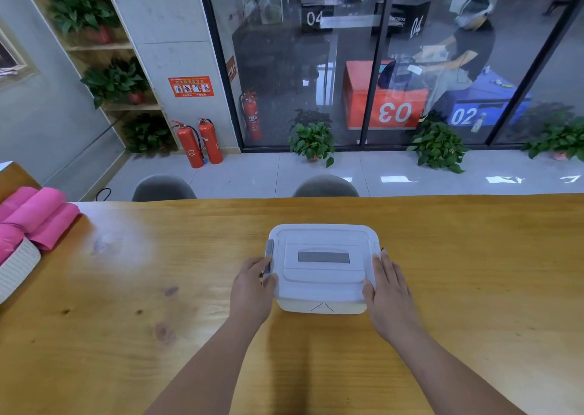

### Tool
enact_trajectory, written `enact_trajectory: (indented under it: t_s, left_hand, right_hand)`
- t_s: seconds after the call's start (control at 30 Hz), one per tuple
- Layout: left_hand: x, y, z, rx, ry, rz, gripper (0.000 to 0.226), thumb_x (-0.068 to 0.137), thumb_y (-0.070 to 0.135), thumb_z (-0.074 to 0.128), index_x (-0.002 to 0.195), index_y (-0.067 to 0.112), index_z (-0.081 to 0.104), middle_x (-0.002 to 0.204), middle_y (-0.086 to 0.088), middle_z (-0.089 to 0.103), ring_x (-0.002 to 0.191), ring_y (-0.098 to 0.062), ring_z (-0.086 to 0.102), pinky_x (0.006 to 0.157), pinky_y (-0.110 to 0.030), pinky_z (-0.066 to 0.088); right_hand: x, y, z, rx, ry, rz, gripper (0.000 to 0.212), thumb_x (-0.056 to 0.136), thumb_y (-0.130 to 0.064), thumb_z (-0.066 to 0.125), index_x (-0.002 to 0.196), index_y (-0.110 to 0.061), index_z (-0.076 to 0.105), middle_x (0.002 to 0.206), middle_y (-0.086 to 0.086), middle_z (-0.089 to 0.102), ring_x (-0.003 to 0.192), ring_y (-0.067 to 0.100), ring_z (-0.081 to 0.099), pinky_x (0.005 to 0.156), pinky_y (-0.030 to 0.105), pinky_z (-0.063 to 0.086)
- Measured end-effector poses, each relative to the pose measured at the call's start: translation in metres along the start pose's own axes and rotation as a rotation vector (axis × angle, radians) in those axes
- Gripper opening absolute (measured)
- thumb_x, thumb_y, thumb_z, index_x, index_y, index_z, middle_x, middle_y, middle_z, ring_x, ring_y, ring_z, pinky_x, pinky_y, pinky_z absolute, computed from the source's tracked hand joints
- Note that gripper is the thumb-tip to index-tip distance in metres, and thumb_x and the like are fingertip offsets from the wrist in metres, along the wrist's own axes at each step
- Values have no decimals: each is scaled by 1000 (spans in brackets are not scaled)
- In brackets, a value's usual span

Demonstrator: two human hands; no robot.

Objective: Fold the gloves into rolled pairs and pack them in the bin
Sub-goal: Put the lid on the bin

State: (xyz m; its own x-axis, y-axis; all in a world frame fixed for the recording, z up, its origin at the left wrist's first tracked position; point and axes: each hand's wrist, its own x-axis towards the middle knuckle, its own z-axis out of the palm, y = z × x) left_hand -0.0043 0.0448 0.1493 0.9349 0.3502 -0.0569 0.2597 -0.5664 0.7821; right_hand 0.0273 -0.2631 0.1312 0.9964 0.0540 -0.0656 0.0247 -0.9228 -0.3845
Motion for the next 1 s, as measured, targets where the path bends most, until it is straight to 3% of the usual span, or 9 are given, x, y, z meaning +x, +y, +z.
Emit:
enact_trajectory:
  t_s: [0.1,0.23,0.33,0.43,0.53,0.6,0.63,0.87,1.0]
  left_hand:
    - [0,1,0,-19,12,-1,39,100,17,64,139,23,67,132,22,56,103,11,57,85,-15,45]
    - [1,0,0,-41,3,-2,40,100,17,65,140,21,66,133,20,56,106,1,61,87,-20,46]
    - [2,-1,0,-50,-3,-7,40,101,18,65,141,22,65,134,20,54,108,-6,63,85,-22,47]
    - [3,-2,0,-77,-4,-16,40,101,18,65,141,23,65,134,21,54,109,-8,64,86,-24,49]
    - [2,-4,1,-92,-6,-17,41,101,19,66,141,23,65,134,22,54,110,-7,64,86,-25,50]
    - [2,-4,0,-89,-10,-18,41,101,19,66,142,24,65,135,22,54,109,-7,64,86,-26,50]
    - [2,-4,0,-89,-11,-17,41,101,19,66,141,24,65,135,22,54,108,-6,64,86,-26,51]
    - [4,-7,0,-104,-14,-10,41,101,18,66,142,23,65,134,21,54,108,-6,65,90,-34,56]
    - [5,-7,0,-98,-13,-7,41,101,18,66,141,23,65,133,21,54,107,-6,65,89,-35,58]
  right_hand:
    - [0,-1,-3,28,-9,-7,63,112,-43,23,169,-27,3,175,-12,-15,163,20,-5,130,42,17]
    - [3,4,-12,179,27,5,57,113,-34,36,167,-33,19,175,-18,-3,162,16,-3,129,44,21]
    - [4,4,-20,461,26,148,71,108,-34,53,167,-41,14,174,-21,-3,161,17,9,124,45,32]
    - [4,1,-23,747,17,359,90,101,-39,69,168,-33,10,169,-13,26,150,21,38,117,47,41]
    - [4,1,-25,936,-24,408,71,99,-32,73,160,-22,37,143,-13,54,122,14,57,100,39,47]
    - [5,3,-26,942,-31,381,46,99,-28,73,142,-24,57,131,-7,67,110,9,63,89,36,50]
    - [5,4,-26,938,-19,369,44,98,-27,75,139,-23,60,125,-6,68,107,7,63,87,35,50]
    - [5,1,-23,786,112,352,64,89,-32,84,147,-27,58,126,-14,66,109,10,66,99,41,56]
    - [2,-3,-28,606,123,324,61,92,-43,79,148,-38,56,125,-13,71,105,8,66,81,33,56]
